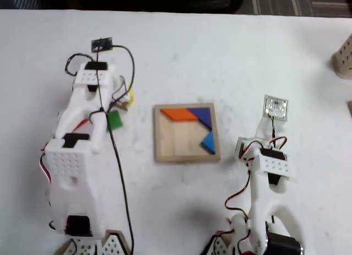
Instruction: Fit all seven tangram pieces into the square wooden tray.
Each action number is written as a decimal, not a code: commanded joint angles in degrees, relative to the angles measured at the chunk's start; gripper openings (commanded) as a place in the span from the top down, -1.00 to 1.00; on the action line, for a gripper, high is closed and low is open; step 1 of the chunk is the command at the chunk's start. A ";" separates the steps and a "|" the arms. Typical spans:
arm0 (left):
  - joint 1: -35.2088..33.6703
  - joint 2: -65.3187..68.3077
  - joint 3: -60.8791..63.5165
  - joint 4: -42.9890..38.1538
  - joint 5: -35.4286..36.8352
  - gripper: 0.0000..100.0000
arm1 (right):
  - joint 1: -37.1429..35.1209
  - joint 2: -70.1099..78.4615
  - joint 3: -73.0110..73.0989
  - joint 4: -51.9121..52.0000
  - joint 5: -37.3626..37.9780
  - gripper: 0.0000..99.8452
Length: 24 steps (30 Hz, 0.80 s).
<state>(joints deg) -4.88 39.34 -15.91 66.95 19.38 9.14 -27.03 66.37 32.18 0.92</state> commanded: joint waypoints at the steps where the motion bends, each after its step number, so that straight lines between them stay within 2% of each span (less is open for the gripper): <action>1: 1.01 -0.40 -2.20 1.32 0.09 0.67 | -0.31 -1.71 -0.44 -1.19 0.70 0.88; 8: 1.01 -0.31 -2.29 1.32 0.00 0.69 | -0.31 -1.71 -0.44 -1.19 0.70 0.88; 12: 0.92 -0.57 -2.29 1.32 0.00 0.84 | -0.31 -1.71 -0.44 -1.19 0.70 0.88; 18: 1.01 -0.92 -3.25 4.13 0.44 0.82 | -0.31 -1.63 -0.44 -1.19 0.70 0.88; 24: 1.10 -0.92 -10.81 12.13 2.11 0.82 | -0.31 -1.63 -0.44 -1.19 0.70 0.88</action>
<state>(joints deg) -4.62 39.52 -20.48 74.95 19.47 9.14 -27.03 66.37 32.18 0.92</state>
